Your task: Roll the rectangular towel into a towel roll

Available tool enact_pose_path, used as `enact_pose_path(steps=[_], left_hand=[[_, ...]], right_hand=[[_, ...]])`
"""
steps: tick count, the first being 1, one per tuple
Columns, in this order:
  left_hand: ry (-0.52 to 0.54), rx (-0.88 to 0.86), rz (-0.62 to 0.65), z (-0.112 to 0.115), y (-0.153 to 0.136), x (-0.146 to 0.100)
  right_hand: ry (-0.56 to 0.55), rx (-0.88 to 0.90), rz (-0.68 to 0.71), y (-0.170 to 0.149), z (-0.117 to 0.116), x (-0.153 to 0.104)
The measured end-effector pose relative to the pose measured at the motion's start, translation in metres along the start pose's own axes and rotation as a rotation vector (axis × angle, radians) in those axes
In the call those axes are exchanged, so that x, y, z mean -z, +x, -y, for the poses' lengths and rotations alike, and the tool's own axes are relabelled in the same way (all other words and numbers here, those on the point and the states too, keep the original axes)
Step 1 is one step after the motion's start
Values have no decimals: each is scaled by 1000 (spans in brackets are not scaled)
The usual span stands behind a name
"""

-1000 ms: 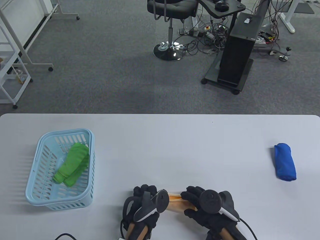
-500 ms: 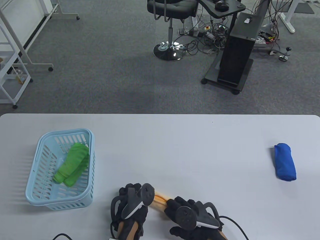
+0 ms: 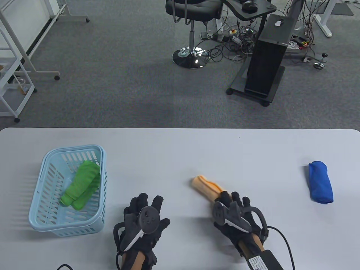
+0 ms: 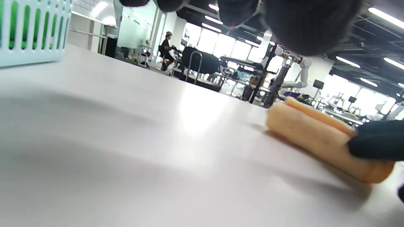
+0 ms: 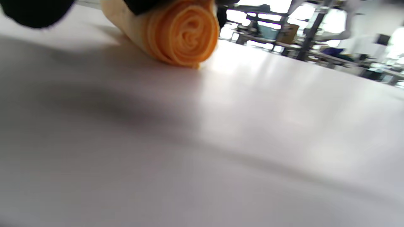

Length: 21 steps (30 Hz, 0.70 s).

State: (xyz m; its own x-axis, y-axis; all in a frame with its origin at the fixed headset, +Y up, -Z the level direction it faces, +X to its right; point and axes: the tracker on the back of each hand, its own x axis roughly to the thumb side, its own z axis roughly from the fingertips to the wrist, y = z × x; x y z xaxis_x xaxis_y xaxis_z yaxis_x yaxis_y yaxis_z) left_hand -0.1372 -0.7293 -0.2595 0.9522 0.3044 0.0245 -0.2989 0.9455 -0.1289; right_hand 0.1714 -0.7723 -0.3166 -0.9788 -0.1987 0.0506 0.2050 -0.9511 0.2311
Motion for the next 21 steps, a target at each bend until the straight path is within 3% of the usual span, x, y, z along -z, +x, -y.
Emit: enact_pose_path(steps=[8,16,21], left_hand=[[-68,13,16,5,1,3],[-80,10,-3,6,0,4],[-86,16,-21,5,0,3]], right_hand=[[57,99,-369,-122,-18,16],[67,190,-447,-156,-24,17],[-174,351,-414,-150,-13,11]])
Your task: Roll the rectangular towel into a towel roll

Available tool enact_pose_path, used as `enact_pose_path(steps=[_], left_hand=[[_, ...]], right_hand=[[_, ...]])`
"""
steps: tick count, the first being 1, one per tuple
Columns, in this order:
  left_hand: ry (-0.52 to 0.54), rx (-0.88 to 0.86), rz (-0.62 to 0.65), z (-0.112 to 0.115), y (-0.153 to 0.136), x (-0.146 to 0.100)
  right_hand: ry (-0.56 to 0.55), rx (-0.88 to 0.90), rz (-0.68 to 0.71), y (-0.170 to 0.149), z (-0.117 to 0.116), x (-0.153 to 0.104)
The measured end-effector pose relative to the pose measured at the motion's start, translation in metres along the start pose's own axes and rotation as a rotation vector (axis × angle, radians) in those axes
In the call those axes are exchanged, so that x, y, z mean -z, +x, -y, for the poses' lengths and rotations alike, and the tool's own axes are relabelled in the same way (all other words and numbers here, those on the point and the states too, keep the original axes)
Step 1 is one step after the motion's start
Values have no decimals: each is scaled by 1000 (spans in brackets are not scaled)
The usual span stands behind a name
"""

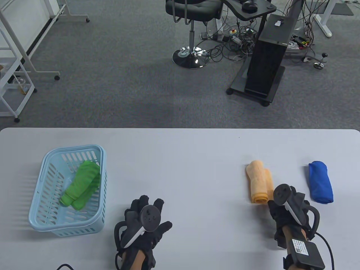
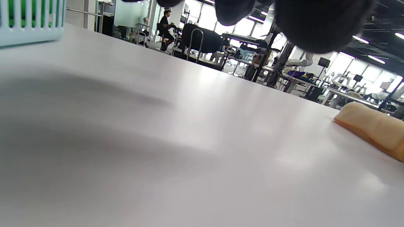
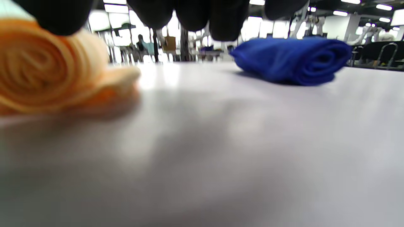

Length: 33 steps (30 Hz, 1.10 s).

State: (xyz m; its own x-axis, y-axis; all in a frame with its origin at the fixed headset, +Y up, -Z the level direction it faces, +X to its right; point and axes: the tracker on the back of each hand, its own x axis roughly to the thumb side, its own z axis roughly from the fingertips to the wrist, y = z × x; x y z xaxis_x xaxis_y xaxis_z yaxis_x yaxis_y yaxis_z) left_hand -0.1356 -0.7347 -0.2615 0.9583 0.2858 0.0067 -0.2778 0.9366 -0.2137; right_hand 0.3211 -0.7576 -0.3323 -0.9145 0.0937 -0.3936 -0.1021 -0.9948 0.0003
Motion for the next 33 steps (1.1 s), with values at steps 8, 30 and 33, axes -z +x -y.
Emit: enact_pose_path(steps=[8,30,33], left_hand=[[-7,10,6,0,2,0],[-33,16,15,2,5,3],[-33,12,13,2,4,3]], right_hand=[[44,-28,289,37,-8,-16],[307,-342,-183,-17,-12,42],[307,-340,-189,-17,-12,43]])
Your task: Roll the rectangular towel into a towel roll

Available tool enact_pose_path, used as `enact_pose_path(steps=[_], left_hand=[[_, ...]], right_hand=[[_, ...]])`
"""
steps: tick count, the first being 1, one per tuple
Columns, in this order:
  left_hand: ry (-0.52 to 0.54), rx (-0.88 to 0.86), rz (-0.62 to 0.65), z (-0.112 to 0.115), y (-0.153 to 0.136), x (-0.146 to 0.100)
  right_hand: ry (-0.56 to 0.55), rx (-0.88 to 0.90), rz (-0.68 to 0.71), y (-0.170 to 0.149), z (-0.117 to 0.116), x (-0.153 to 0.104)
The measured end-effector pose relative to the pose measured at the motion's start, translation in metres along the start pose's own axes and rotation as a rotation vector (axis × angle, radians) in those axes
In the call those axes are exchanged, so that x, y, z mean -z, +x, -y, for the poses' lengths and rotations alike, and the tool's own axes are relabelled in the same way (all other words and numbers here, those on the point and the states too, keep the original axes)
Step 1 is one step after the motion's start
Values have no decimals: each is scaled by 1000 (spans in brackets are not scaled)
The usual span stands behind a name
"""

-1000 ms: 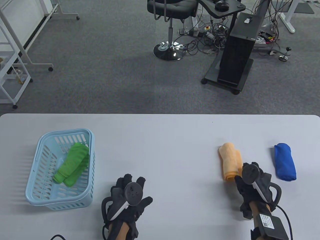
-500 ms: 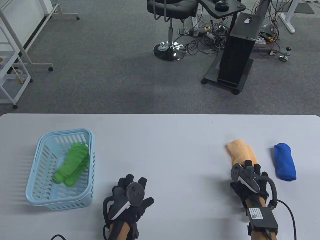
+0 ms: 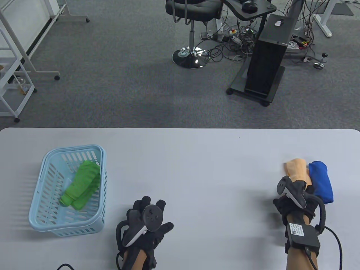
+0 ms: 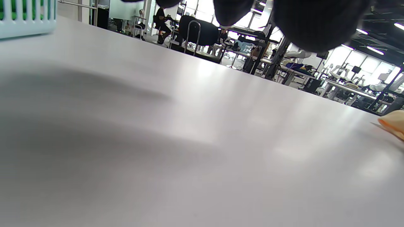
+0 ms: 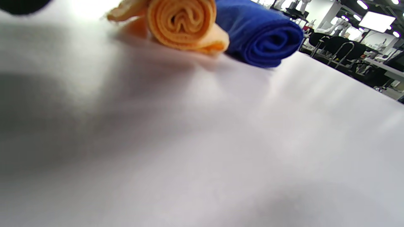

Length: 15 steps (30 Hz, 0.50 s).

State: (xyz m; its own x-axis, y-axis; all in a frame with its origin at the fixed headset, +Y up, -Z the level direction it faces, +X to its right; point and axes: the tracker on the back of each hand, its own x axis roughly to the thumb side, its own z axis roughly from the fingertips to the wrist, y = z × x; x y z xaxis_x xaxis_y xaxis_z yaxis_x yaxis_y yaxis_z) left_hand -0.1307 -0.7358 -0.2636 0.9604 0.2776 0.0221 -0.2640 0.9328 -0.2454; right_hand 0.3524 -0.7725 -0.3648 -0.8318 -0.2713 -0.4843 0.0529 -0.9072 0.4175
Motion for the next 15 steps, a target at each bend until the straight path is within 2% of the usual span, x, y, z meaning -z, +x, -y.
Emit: enact_pose_path(steps=[3,8,13,15], left_hand=[[1,-6,1,0,0,0],[-1,2,14,0,3,0],[4,5,1,-2,3,-2],[4,4,6,-2,4,-1]], right_hand=[[13,-3,4,-1,0,-1],[23,98,36,-4,8,-10],[-5,145,87,-4,26,-30],[-42,234,174,1,38,-48]])
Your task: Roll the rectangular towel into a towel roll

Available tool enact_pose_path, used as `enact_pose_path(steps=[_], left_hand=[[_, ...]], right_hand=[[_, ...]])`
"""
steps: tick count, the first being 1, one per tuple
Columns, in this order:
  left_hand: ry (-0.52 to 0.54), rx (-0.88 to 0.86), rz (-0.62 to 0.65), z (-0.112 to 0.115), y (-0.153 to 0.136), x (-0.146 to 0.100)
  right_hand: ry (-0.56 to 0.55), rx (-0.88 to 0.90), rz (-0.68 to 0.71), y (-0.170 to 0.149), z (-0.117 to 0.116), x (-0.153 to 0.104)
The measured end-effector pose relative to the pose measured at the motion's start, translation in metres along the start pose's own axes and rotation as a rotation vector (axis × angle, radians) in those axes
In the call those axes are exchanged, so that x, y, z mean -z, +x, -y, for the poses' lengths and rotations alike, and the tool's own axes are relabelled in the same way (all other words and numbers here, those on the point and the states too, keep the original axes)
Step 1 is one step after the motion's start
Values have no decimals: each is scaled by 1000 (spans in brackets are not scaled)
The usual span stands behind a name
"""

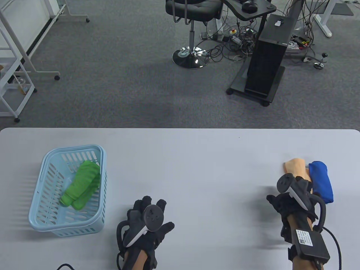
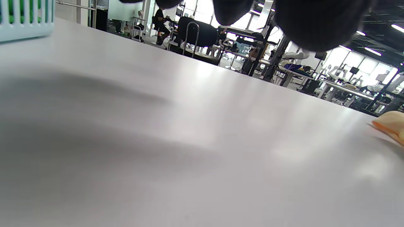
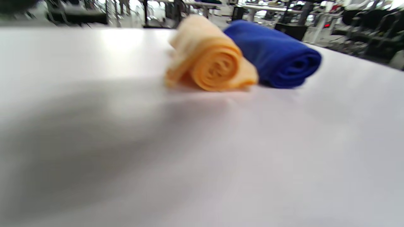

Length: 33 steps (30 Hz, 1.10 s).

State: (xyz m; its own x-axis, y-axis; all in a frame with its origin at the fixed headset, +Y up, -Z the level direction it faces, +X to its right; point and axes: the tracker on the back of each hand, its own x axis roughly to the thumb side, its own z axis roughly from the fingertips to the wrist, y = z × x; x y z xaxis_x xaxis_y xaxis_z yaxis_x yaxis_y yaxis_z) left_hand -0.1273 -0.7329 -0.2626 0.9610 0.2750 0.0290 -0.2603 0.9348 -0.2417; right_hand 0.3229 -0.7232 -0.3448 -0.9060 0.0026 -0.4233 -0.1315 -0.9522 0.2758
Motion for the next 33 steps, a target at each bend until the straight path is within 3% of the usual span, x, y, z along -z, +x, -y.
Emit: enact_pose_path(steps=[10,17,22,28,33], left_hand=[[-29,38,16,6,7,3],[-5,39,28,6,9,2],[3,43,27,8,9,1],[27,43,8,8,6,0],[144,29,18,-1,6,-3]], right_hand=[[-97,135,316,47,-1,-80],[-338,176,453,52,-14,-116],[-440,225,496,51,-30,-120],[-379,171,514,59,-43,-117],[-340,177,524,60,-46,-115]])
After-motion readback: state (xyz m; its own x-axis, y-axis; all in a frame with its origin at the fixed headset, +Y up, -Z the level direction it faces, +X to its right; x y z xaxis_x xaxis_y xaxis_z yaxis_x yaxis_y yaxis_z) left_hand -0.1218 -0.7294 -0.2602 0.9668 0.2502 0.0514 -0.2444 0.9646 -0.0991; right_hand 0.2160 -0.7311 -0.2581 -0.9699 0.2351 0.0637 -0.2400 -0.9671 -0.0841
